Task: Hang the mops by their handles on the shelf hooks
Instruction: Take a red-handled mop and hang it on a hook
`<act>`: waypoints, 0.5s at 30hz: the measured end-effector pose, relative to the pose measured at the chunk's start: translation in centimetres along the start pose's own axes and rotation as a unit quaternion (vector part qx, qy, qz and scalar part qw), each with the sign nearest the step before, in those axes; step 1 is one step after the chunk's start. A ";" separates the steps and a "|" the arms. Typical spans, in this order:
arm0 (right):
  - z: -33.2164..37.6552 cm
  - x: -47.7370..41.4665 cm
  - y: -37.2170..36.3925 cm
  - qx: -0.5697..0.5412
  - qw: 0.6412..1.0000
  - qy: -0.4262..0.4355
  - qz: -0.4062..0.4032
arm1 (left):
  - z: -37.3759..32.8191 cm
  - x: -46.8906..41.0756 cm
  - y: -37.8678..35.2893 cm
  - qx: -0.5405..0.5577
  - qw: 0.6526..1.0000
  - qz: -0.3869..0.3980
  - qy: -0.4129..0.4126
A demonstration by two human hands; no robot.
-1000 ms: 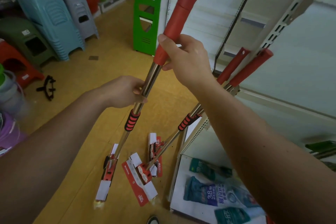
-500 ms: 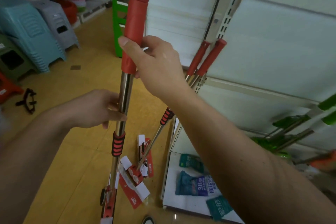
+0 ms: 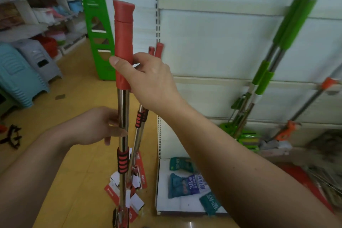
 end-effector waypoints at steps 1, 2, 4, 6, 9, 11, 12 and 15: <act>-0.1 0.6 1.2 0.000 1.000 0.001 -0.003 | -1.2 0.5 -0.7 -0.001 1.000 0.002 -0.008; -0.1 1.1 2.3 0.000 1.000 0.002 -0.007 | -2.5 1.0 -1.3 -0.001 1.000 0.005 -0.017; -0.1 2.1 4.5 0.006 1.000 0.005 -0.017 | -4.7 1.9 -2.5 0.001 0.999 0.007 -0.032; 0.0 3.0 6.5 0.009 1.000 0.011 -0.027 | -6.6 2.7 -3.4 0.001 0.999 0.004 -0.044; 0.1 4.1 9.1 0.005 0.999 0.009 -0.040 | -8.8 3.6 -4.5 -0.008 0.998 0.007 -0.058; 0.3 4.8 10.7 -0.001 0.999 0.007 -0.047 | -10.5 4.1 -5.0 -0.009 0.997 0.013 -0.072; 0.3 5.1 11.6 -0.005 0.999 0.007 -0.050 | -11.3 4.3 -5.4 -0.013 0.996 0.018 -0.082; 0.3 5.6 14.1 -0.016 0.998 0.005 -0.061 | -13.9 4.6 -6.7 -0.010 0.994 0.031 -0.108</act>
Point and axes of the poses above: each hand's wrist, its own x-axis away from the middle knuckle, its own y-axis out of the back of the hand, z = x × y, the point moved 9 cm from there along -x, towards the middle knuckle, and after that the axes turned 11 degrees about -z, right-handed, at the moved point
